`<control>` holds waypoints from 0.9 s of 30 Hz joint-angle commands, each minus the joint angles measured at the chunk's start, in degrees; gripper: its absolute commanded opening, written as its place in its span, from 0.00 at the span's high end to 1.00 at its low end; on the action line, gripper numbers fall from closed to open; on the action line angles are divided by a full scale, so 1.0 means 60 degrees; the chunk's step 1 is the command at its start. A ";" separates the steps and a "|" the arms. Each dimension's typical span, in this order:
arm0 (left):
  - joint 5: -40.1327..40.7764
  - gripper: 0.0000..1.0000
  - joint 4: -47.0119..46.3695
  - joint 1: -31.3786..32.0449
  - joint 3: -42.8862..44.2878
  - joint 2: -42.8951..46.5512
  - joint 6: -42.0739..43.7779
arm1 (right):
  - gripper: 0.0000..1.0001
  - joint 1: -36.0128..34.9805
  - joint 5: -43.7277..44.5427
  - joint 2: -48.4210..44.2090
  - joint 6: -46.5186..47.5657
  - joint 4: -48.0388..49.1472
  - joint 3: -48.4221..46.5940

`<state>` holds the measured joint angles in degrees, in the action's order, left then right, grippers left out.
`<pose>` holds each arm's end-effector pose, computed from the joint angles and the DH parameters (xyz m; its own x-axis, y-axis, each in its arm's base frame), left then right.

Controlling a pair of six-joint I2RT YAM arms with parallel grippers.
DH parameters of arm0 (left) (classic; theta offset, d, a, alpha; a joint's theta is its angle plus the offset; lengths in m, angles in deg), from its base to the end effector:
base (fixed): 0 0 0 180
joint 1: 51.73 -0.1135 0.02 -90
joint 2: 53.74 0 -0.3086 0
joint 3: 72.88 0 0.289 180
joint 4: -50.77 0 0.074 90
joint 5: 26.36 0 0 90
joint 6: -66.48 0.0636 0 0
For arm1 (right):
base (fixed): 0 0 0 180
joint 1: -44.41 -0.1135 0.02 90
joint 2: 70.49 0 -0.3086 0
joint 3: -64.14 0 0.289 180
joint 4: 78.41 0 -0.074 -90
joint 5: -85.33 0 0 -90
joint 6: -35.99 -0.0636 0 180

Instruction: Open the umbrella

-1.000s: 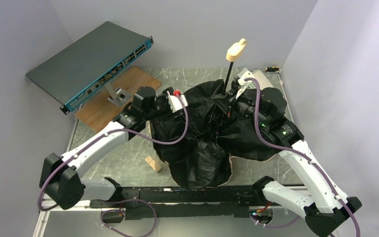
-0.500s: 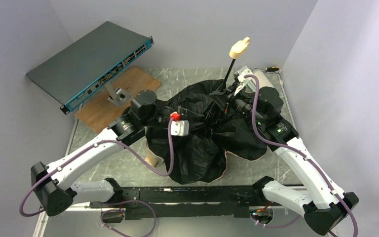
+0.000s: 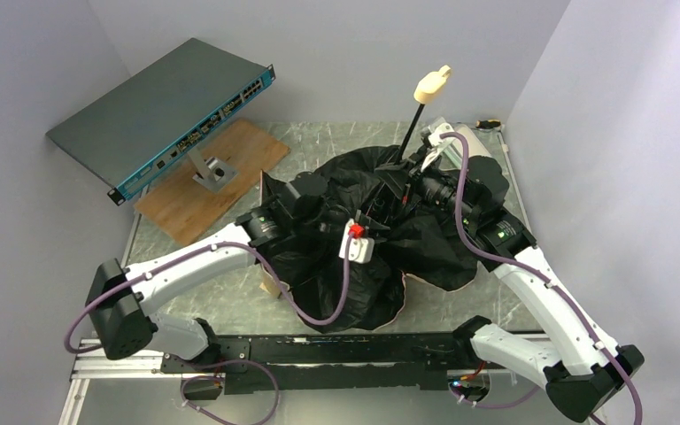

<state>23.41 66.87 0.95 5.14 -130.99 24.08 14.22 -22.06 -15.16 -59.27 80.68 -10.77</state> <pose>0.1850 -0.3105 0.3860 0.6191 0.1178 -0.7764 0.7824 -0.1772 0.5970 0.2077 0.1429 0.4610 -0.0876 0.0502 -0.9949 -0.7332 0.6728 0.0986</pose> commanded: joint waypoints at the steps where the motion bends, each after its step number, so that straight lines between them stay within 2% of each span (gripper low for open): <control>1: 0.0533 0.69 0.0183 0.0487 -0.0110 -0.0350 0.0600 | 1.00 0.0006 0.0569 0.0026 -0.0248 0.1369 -0.0388; 9: 0.0751 0.70 -0.0203 0.0988 -0.1568 -0.0729 0.0973 | 1.00 0.0049 0.1253 0.0626 -0.0190 0.1712 -0.1188; 14: 0.0761 0.70 -0.0602 0.1108 -0.2437 -0.1132 0.0694 | 1.00 0.0306 0.1149 0.0751 0.0285 0.2031 -0.1192; 17: 0.0917 0.67 -0.1039 0.1140 -0.2815 -0.1305 0.0219 | 1.00 0.0727 0.0370 0.0698 0.0602 0.2073 -0.0817; 19: 0.0978 0.57 -0.1386 0.1122 -0.3024 -0.1192 -0.0121 | 1.00 0.0761 -0.0015 0.0515 0.1330 0.2221 -0.0163; 21: 0.0901 0.36 -0.1582 0.1088 -0.2976 -0.0727 -0.0674 | 1.00 0.0785 -0.0528 0.0195 0.1955 0.2699 0.1053; 22: 0.0788 0.30 -0.1668 0.1048 -0.2891 -0.0386 -0.1207 | 1.00 0.0786 -0.0726 0.0045 0.2108 0.3040 0.1612; 25: 0.0689 0.20 -0.1513 0.0783 -0.2330 0.0581 -0.2419 | 1.00 0.0785 -0.1285 0.0016 0.2198 0.3783 0.2728; 27: 0.0759 0.19 -0.1493 0.0403 -0.2046 0.1040 -0.3295 | 1.00 0.0784 -0.1537 0.0210 0.1871 0.4320 0.3107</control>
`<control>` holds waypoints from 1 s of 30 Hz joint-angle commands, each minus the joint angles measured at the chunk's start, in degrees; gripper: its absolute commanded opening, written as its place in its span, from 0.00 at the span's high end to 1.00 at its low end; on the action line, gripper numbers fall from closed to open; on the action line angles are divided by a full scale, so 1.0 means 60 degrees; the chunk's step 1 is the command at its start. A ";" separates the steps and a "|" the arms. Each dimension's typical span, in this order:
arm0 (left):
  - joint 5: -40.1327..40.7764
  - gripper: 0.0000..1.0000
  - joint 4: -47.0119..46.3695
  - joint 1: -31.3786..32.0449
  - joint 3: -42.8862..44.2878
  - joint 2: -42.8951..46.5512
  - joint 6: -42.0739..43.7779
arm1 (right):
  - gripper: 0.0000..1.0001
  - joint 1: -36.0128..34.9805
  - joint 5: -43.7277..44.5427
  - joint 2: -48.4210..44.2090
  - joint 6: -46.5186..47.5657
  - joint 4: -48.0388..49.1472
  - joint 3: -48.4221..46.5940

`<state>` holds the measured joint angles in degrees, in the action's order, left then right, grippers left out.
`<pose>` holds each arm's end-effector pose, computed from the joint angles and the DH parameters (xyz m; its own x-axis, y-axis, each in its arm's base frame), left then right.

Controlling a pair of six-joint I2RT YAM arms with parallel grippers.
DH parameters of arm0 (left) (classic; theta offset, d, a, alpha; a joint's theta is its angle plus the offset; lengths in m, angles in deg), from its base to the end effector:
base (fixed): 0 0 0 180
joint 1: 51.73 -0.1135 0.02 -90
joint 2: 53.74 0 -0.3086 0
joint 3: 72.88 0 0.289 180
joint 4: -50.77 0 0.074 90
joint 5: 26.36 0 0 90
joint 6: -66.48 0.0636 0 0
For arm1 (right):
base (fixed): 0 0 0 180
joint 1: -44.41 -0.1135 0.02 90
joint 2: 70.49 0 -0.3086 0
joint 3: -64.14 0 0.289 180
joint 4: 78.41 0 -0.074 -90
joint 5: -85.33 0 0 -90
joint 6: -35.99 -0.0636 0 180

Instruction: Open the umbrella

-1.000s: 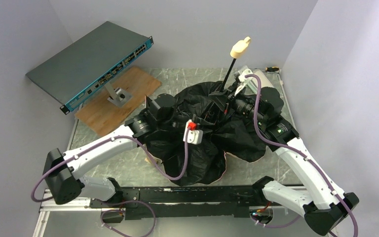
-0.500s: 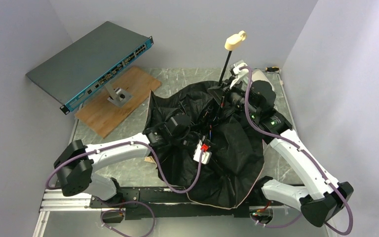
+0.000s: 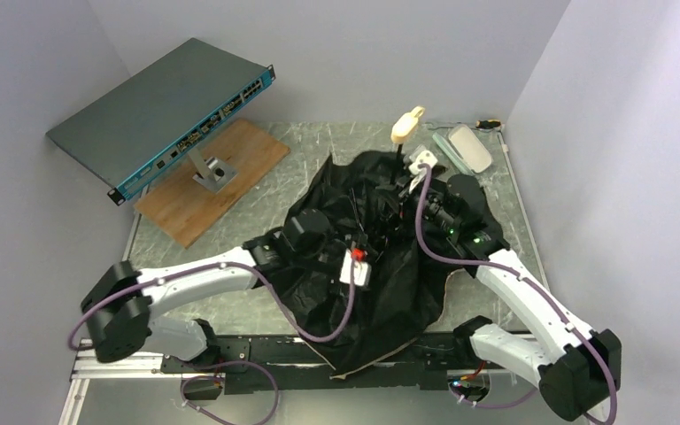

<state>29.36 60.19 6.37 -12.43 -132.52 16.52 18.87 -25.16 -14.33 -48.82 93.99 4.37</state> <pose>0.1526 -0.3129 0.2664 0.4324 0.3113 -0.8463 0.8970 -0.2440 0.3686 0.2339 0.1364 0.3787 0.0025 -0.0927 -0.9957 -0.7217 0.6891 -0.0660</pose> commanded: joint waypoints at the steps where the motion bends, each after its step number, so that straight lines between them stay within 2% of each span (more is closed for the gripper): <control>1: -0.0208 0.19 -0.0345 -0.0780 0.1018 0.1467 -0.2476 | 1.00 0.0014 -0.1107 0.0181 -0.0040 0.2355 0.0720; 3: -0.0255 0.20 -0.0108 -0.1378 0.1325 0.1686 -0.3095 | 1.00 0.0005 -0.1310 0.0419 -0.0208 0.2885 0.0878; 4: -0.0156 0.20 -0.0033 -0.1642 0.1388 0.1711 -0.3403 | 0.94 0.0001 -0.1396 0.0547 -0.0190 0.2968 0.0914; 8: 0.0265 0.20 -0.0153 -0.2303 0.1778 0.1709 -0.3668 | 0.35 0.0142 -0.1543 0.0541 0.0184 0.2226 0.0960; 9: 0.0453 0.19 -0.0225 -0.2318 0.1881 0.1614 -0.3628 | 0.24 0.0267 -0.1625 0.0405 0.0289 0.1985 0.1051; 14: 0.0512 0.19 -0.0691 -0.2365 0.1867 0.0997 -0.3486 | 0.02 0.1301 -0.2832 -0.0256 0.1370 -0.0207 0.1049; 18: -0.0035 0.22 -0.0475 -0.2427 0.1720 0.0608 -0.2629 | 0.01 0.2218 -0.3476 -0.0829 0.3777 -0.3856 0.0386; 20: -0.0167 0.28 -0.0285 -0.2428 0.1586 0.0419 -0.2069 | 0.09 0.2505 -0.3573 -0.1030 0.4835 -0.5182 0.0223; 21: -0.0183 0.31 -0.0229 -0.2418 0.1518 0.0337 -0.1775 | 0.17 0.2641 -0.3603 -0.1044 0.5178 -0.5632 0.0180; 23: -0.0280 0.37 -0.0320 -0.2396 0.1384 0.0152 -0.1299 | 0.30 0.2807 -0.3675 -0.0895 0.5364 -0.5833 0.0221; 26: -0.0311 0.48 -0.0161 -0.2284 0.1465 -0.0305 -0.0739 | 0.46 0.2813 -0.3656 -0.0278 0.4918 -0.4932 0.0357; 30: -0.0347 0.55 0.0061 -0.2174 0.1397 -0.0982 0.0133 | 0.50 0.2812 -0.3827 0.1120 0.4831 -0.4276 0.0062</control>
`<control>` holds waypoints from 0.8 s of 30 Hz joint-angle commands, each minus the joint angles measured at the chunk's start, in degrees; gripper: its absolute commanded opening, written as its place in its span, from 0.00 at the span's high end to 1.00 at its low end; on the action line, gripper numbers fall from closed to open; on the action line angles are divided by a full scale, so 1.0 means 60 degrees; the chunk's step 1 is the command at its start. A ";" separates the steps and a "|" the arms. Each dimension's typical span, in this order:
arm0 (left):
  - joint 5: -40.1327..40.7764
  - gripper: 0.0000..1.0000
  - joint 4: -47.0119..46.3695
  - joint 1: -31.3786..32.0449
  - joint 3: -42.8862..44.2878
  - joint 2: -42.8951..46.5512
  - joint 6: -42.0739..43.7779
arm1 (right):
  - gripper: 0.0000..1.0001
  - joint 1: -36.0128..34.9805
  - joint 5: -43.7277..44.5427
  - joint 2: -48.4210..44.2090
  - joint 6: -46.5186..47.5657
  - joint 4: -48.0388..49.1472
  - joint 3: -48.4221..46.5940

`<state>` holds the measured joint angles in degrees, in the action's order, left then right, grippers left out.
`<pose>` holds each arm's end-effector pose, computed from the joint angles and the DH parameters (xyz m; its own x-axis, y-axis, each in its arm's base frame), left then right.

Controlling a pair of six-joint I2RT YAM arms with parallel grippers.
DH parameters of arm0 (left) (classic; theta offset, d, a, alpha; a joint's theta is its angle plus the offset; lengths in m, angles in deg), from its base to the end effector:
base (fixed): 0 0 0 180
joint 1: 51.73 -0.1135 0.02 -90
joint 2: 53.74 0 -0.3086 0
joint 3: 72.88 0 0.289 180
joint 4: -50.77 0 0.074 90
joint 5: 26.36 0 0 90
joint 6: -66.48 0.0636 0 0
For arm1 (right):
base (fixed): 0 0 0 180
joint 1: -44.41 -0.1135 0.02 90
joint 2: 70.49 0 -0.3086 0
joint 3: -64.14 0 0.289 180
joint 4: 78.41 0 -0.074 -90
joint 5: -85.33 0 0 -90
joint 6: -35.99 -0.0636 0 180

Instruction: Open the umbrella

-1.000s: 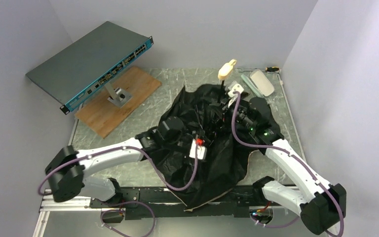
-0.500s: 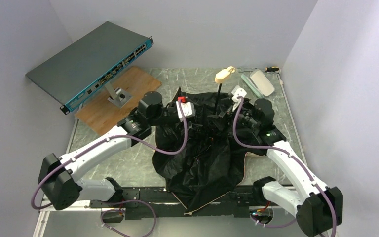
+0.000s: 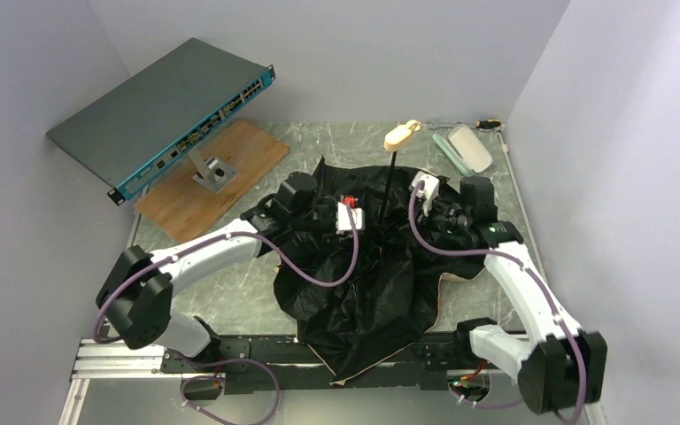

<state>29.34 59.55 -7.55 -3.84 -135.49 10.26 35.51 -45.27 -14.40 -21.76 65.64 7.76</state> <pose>0.2442 -0.2873 0.3090 0.3108 0.3384 -0.8882 0.9372 0.0467 0.3458 0.2269 0.0774 0.2998 -0.1457 -0.4329 -0.8896 -0.8485 0.5171 -0.1127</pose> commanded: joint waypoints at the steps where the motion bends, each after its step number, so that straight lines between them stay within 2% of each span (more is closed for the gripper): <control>1: -0.0290 0.55 0.0305 0.0179 -0.0027 -0.0646 0.1371 | 0.50 0.0035 -0.0595 0.1413 0.0374 0.0420 -0.0595; 6: 0.0225 0.53 0.1253 0.0158 -0.0397 -0.1200 0.1990 | 0.46 -0.0068 -0.0976 0.2220 0.0712 -0.0216 -0.0540; 10: 0.0727 0.54 0.1880 -0.0090 -0.0769 -0.1260 0.2189 | 0.45 -0.0048 -0.0394 0.2774 0.1322 -0.0990 -0.0357; 14: 0.1228 0.57 0.2337 -0.0462 -0.0957 -0.1240 0.2185 | 0.40 0.0656 0.0314 0.3228 0.2756 -0.1935 -0.0306; 18: 0.1640 0.61 0.2869 -0.0516 -0.0544 -0.1519 0.2152 | 0.35 0.1393 0.1095 0.3792 0.4403 -0.2816 -0.0261; 21: 0.1954 0.62 0.3454 -0.0609 -0.0111 -0.1778 0.2164 | 0.30 0.1845 0.1596 0.4215 0.4909 -0.2860 -0.0249; 24: 0.2126 0.62 0.3911 -0.0647 -0.0073 -0.1871 0.2533 | 0.26 0.1986 0.1472 0.4712 0.4963 -0.2868 -0.0492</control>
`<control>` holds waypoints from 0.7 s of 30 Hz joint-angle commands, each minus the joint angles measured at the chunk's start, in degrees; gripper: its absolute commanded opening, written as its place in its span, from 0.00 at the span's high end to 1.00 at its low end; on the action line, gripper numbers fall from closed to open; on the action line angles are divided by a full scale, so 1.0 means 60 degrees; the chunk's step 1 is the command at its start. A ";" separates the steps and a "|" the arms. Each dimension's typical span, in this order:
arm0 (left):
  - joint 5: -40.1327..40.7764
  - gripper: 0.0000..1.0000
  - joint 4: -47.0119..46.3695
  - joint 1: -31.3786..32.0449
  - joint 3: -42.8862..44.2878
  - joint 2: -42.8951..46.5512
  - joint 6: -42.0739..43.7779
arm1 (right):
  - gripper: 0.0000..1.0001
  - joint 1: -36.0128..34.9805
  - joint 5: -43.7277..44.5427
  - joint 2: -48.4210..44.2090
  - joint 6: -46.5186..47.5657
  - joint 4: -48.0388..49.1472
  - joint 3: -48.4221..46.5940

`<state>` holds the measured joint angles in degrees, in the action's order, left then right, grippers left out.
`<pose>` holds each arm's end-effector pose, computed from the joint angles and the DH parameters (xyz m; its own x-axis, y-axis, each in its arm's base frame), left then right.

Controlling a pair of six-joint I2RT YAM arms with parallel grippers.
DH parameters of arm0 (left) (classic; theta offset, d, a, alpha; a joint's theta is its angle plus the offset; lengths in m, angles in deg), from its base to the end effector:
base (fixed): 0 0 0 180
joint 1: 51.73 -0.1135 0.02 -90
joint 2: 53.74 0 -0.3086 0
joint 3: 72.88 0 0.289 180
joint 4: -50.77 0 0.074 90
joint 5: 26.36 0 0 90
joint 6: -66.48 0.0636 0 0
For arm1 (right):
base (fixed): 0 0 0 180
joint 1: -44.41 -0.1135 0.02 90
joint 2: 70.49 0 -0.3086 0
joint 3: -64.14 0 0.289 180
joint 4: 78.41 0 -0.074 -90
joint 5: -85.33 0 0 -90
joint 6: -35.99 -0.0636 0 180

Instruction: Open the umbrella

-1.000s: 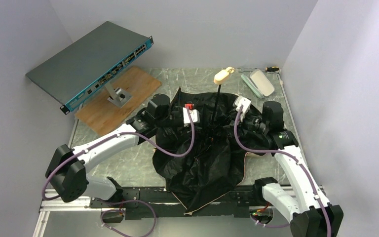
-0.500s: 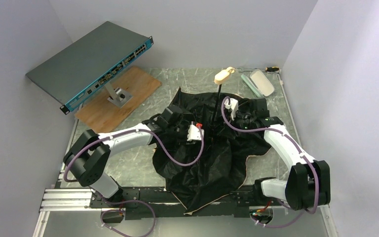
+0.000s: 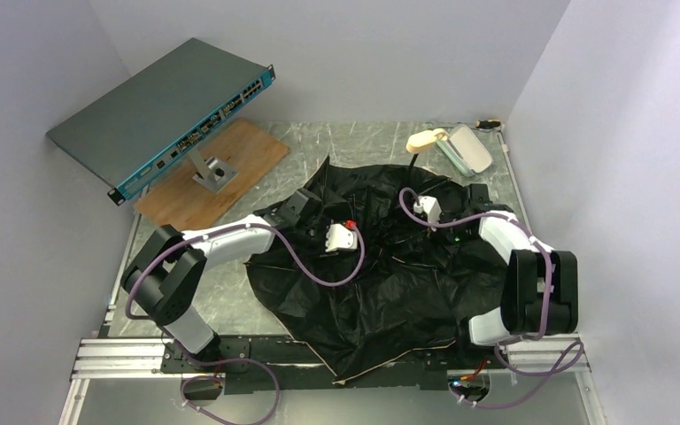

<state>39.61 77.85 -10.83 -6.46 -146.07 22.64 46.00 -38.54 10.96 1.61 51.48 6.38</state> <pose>0.2642 -0.2631 0.1901 0.1469 0.7443 -0.6515 0.9779 -0.0101 0.2089 0.2750 0.0278 0.1808 -0.4328 -0.6735 -0.5992 -0.8670 0.4931 0.0720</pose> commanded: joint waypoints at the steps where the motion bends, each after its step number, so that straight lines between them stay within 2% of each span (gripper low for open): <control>1: 0.0447 0.62 0.0999 -0.0130 0.0345 -0.0138 0.0594 | 0.24 0.0275 0.0050 0.0480 0.1036 -0.0571 -0.0371; 4: -0.0214 0.59 0.1084 -0.0495 0.0246 0.0135 0.0548 | 0.21 0.0333 -0.1345 -0.0068 0.0843 -0.1018 -0.0820; 8: -0.1498 0.52 0.0193 -0.0782 -0.0233 0.1124 0.0399 | 0.15 0.0339 -0.3032 -0.1490 -0.0186 -0.0766 -0.1033; 12: -0.2188 0.35 -0.0708 -0.0777 -0.0234 0.1654 -0.0217 | 0.09 0.0344 -0.3908 -0.2752 -0.2463 0.0347 -0.1020; 15: -0.2262 0.24 -0.1638 -0.0769 -0.0193 0.1943 -0.1104 | 0.07 0.0326 -0.4112 -0.3679 -0.4887 0.2248 -0.0701; 19: -0.2306 0.02 -0.3027 -0.0737 -0.0230 0.2307 -0.2191 | 0.03 0.0171 -0.3806 -0.4693 -0.7984 0.5966 0.0067; 21: -0.2225 0.00 -0.3433 -0.0625 -0.0092 0.2337 -0.2478 | 0.02 -0.0072 -0.3444 -0.4729 -0.8775 0.6931 0.0160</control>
<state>28.75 66.98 -15.42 -8.39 -134.25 14.40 47.27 -59.15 -16.01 -32.62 71.91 5.55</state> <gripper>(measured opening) 0.985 0.974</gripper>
